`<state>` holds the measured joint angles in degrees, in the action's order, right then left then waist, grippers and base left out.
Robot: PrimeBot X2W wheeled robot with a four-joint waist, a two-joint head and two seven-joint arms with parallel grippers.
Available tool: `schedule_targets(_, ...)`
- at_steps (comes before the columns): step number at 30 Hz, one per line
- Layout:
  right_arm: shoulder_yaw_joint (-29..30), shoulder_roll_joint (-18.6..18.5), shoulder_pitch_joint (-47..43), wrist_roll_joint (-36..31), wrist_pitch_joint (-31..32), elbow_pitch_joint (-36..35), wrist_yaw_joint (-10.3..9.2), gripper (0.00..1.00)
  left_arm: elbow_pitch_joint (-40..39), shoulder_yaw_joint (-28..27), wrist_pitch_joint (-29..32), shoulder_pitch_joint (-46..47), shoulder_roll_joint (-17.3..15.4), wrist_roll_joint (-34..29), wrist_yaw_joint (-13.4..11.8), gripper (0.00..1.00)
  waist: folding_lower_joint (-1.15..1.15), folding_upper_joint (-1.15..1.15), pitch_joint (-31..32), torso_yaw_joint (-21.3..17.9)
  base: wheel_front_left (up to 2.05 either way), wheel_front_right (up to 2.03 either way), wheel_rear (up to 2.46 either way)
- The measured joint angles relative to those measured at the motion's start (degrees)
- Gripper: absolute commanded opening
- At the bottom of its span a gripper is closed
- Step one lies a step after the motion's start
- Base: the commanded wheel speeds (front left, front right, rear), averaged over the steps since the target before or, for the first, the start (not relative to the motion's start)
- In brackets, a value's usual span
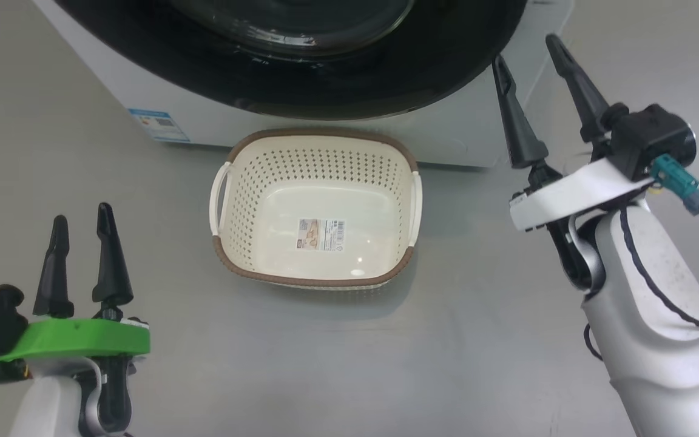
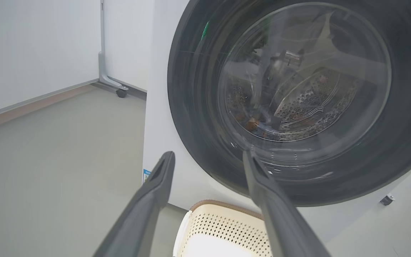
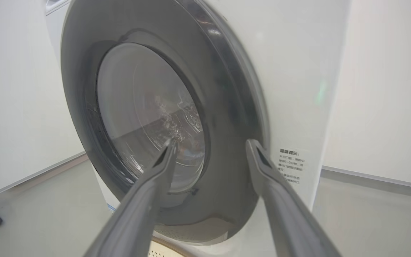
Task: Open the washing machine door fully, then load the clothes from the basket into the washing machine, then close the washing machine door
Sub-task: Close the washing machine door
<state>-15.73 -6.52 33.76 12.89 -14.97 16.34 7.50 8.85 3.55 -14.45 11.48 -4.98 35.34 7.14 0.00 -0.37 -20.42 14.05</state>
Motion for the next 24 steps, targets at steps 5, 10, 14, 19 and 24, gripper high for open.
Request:
schedule_targets(5, 0.67, 0.78, -9.14, 0.24, 0.0, -1.48, 0.0, 1.0, 1.53, -2.45, 0.01, -4.15, -0.2, -1.03, 0.0, 1.0, 0.0, 0.0, 4.34, -4.34, 0.0, 0.0, 0.0)
schedule_targets(10, 0.54, 1.19, -15.14, 0.22, 0.0, -2.42, 0.0, 1.0, 2.46, -4.07, 0.01, -8.55, -0.53, -1.65, 0.0, 1.0, 0.0, 0.0, 8.17, -8.07, 0.0, 0.0, 0.0)
schedule_targets(14, 2.25, 1.23, -19.78, 0.21, 0.01, -3.42, 0.0, 1.0, 3.47, -3.05, 0.01, -11.2, -0.46, -2.3, 0.0, 1.0, 0.0, 0.0, 11.63, -10.61, 0.0, 0.0, 0.0)
schedule_targets(19, 4.79, 1.22, -25.64, 0.13, 0.01, -5.43, -0.15, 1.0, 3.64, -1.72, 0.01, -13.77, -0.26, -2.48, 0.0, 1.0, 0.0, 0.0, 15.99, -12.98, 0.0, 0.0, 0.0)
schedule_targets(24, 6.81, 1.34, -29.52, 0.01, 0.01, -7.09, -0.58, 1.0, 3.27, -2.08, 0.01, -16.08, -0.26, -2.57, 0.0, 1.0, 0.0, 0.0, 19.26, -14.86, 0.0, 0.0, 0.0)
